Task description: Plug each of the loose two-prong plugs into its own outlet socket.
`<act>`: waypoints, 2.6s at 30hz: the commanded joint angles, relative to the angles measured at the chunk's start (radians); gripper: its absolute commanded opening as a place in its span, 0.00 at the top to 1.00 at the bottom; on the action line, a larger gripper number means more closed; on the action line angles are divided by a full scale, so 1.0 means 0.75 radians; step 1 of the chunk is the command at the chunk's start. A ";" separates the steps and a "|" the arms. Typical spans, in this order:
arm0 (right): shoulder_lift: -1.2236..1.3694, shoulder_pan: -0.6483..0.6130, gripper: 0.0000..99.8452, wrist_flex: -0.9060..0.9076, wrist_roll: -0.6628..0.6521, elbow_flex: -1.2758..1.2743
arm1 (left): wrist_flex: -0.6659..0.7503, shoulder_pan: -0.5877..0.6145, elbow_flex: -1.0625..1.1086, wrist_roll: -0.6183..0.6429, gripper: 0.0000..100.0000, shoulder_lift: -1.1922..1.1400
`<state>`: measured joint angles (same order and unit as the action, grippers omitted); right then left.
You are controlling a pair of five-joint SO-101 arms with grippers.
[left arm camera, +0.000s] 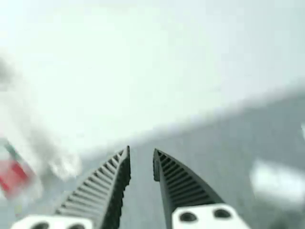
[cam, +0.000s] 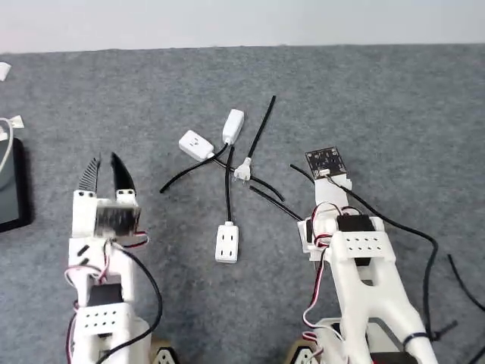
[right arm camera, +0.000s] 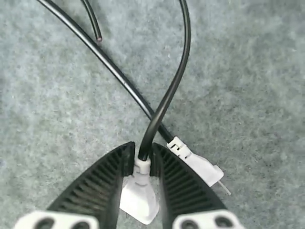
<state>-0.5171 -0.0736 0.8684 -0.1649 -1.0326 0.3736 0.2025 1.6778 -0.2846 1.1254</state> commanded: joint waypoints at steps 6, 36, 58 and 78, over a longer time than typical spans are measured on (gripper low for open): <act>-0.036 0.001 0.99 -0.024 0.000 0.014 | 0.616 0.108 -0.001 0.020 0.99 0.063; -0.062 0.079 0.99 -0.007 0.051 0.063 | -1.107 -0.104 0.007 0.548 0.99 0.941; -0.768 -0.457 0.99 -0.269 0.190 -0.258 | -1.784 -0.215 -0.052 0.540 0.99 0.706; -0.457 -0.650 0.99 -0.911 0.340 -0.299 | -1.631 -0.356 -0.300 0.540 0.99 -0.043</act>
<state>-0.9344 -0.5478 0.2746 0.0806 -1.2704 -0.8707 -0.0568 1.5029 0.1189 1.0794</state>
